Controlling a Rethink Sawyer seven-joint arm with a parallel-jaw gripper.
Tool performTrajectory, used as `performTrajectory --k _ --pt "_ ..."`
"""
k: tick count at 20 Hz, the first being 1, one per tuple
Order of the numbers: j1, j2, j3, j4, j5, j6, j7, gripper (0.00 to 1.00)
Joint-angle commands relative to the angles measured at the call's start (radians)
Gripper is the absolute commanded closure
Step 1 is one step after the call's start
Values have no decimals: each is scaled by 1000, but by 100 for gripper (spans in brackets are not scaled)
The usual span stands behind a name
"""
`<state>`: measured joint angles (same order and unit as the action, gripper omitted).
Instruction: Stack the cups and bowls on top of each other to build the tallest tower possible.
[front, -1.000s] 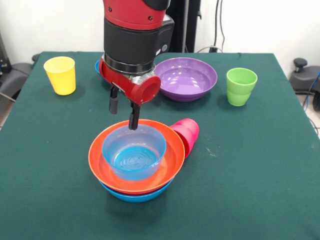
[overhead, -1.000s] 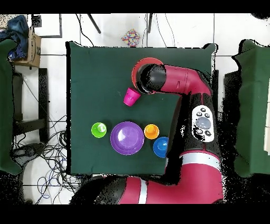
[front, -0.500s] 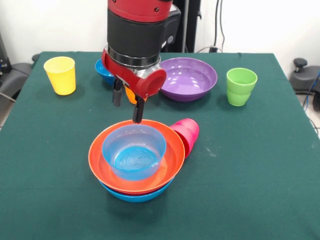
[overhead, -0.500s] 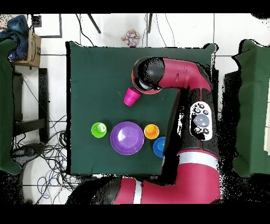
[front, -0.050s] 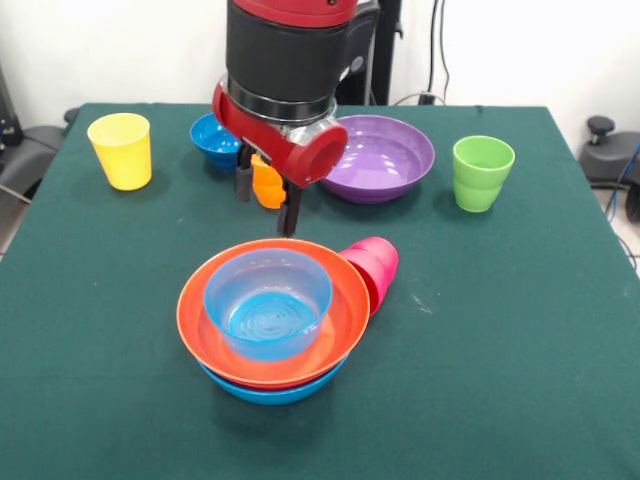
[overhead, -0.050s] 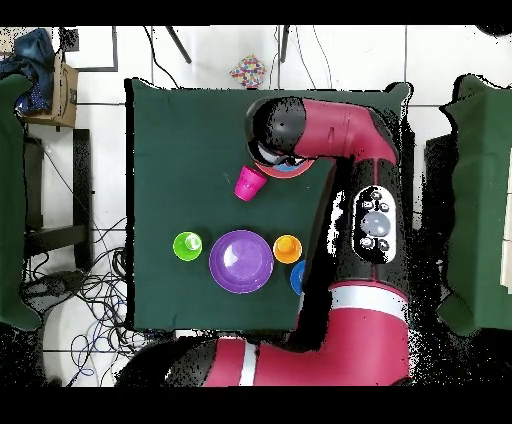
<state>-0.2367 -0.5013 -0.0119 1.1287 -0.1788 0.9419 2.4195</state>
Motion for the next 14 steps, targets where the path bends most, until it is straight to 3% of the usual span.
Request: performTrajectory --k 1,7,14 --pt "88 12 26 -44 -10 161 42 0" --pt "168 24 -20 -72 38 218 173 0" --pt "230 38 -70 -57 99 193 251 0"
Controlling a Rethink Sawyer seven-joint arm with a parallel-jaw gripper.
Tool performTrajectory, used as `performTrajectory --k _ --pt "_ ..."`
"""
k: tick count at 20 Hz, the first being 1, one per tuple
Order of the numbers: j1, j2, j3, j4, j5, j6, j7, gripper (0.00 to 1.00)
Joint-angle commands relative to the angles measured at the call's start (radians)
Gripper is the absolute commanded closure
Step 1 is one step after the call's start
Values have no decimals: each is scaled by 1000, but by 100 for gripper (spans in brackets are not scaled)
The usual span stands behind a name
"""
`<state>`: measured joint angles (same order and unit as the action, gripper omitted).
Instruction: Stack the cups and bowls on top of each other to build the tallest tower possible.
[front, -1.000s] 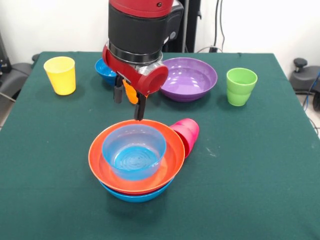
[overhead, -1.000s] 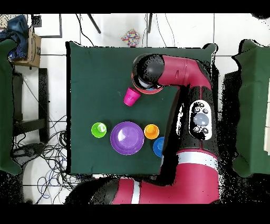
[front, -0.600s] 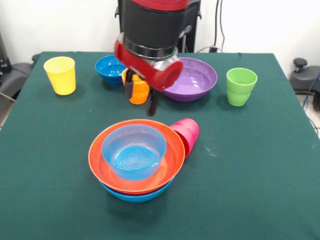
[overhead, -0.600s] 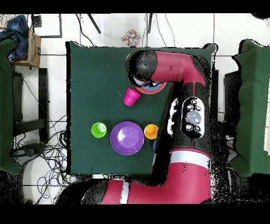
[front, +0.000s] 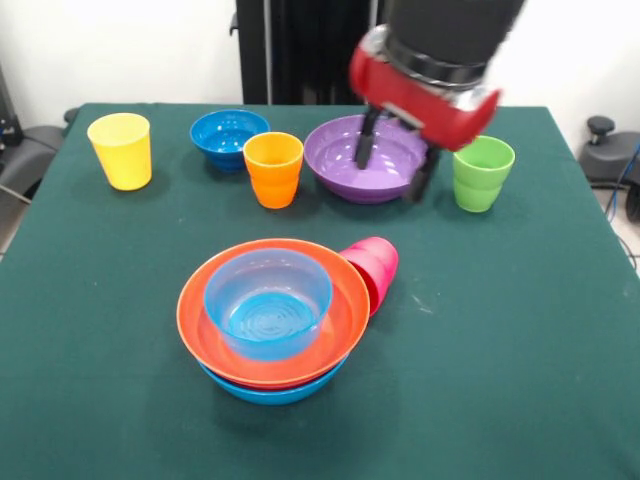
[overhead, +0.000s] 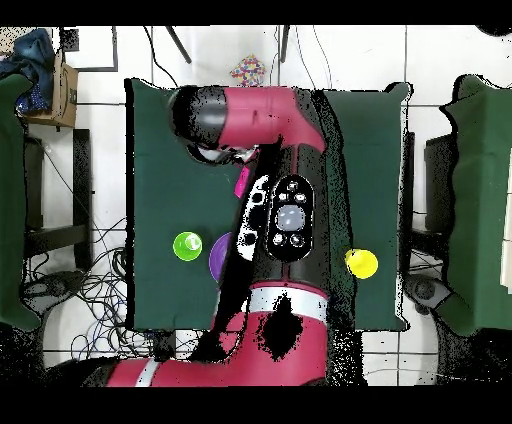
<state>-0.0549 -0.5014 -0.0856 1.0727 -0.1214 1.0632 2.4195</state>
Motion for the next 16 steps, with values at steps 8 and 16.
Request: performTrajectory --k 8,16 --pt "95 1 -49 88 120 35 253 0" --pt "148 2 -90 229 211 -113 350 0"
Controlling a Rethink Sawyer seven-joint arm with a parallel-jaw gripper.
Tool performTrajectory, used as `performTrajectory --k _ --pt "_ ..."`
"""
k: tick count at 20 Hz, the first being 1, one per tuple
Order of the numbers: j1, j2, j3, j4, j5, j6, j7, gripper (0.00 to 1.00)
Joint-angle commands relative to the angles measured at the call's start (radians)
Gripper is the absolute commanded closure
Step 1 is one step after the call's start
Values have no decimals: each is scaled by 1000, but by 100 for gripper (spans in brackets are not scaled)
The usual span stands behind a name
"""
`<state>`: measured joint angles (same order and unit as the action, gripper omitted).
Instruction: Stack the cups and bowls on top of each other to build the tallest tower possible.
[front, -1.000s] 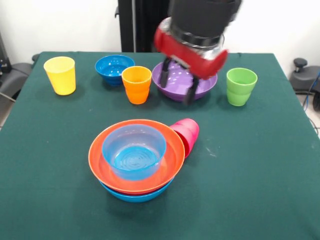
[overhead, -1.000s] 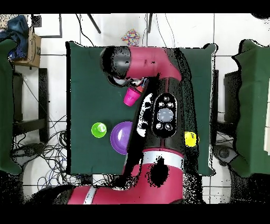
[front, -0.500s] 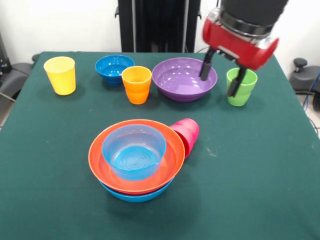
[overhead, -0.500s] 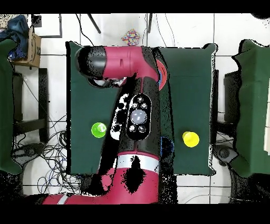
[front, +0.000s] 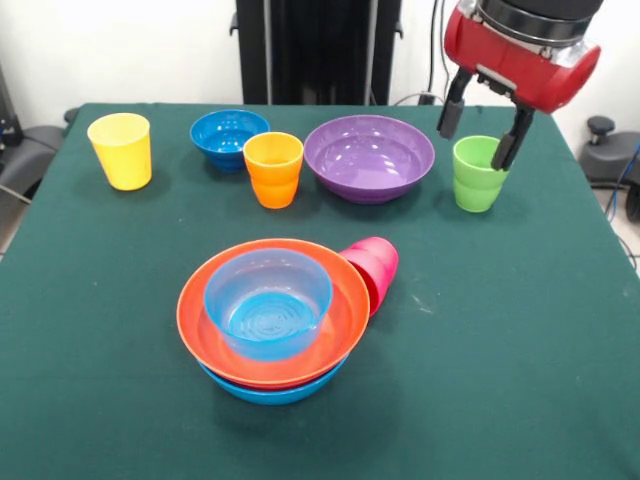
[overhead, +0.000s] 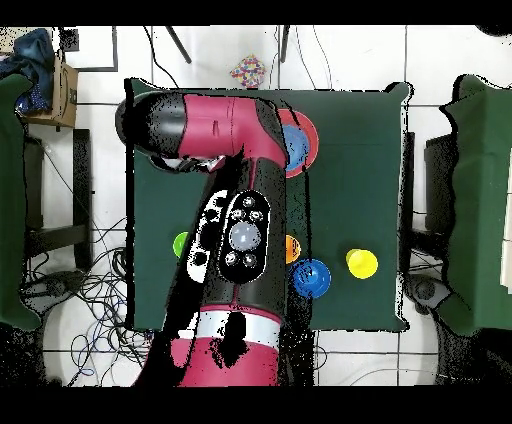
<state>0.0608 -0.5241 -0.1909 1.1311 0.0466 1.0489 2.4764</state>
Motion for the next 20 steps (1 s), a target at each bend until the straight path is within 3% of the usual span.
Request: performTrajectory --k 1,5,13,20 --pt "43 25 9 181 52 -98 303 0" --pt "108 17 -32 214 85 -91 378 0" --pt "183 24 -59 288 143 -189 430 0" --pt "197 26 -60 305 148 -193 372 0"
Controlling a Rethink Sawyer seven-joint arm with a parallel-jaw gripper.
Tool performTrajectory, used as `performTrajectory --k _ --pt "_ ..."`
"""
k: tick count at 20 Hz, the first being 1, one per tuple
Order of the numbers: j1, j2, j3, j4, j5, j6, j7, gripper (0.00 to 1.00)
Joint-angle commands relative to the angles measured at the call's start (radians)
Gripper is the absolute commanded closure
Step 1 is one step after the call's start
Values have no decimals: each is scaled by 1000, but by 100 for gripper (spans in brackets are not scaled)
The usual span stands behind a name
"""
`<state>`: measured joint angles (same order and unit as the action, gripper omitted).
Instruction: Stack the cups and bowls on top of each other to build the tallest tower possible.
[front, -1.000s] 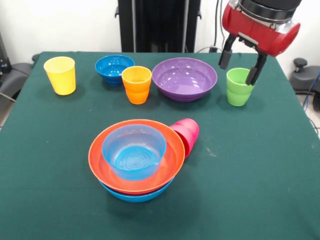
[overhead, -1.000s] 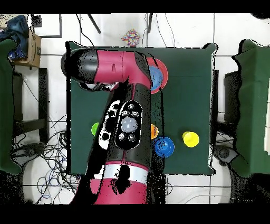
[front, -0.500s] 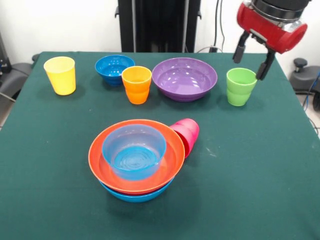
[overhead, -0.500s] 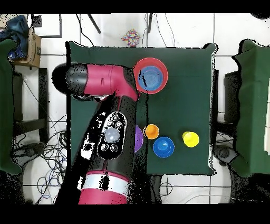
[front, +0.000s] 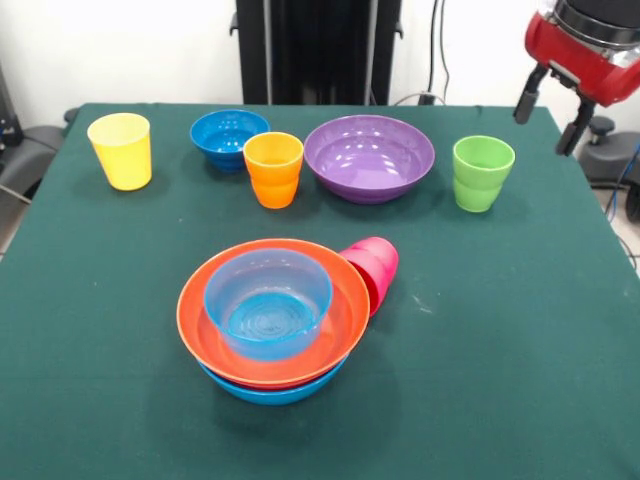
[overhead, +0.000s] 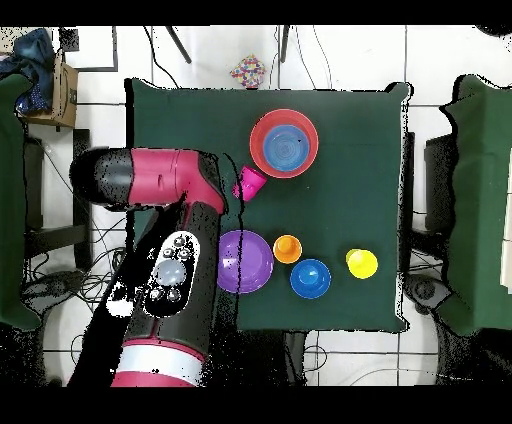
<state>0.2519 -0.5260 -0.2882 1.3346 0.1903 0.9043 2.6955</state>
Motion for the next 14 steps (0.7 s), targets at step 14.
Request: performTrajectory --k 14 --pt "1 59 36 138 -18 -154 114 0"
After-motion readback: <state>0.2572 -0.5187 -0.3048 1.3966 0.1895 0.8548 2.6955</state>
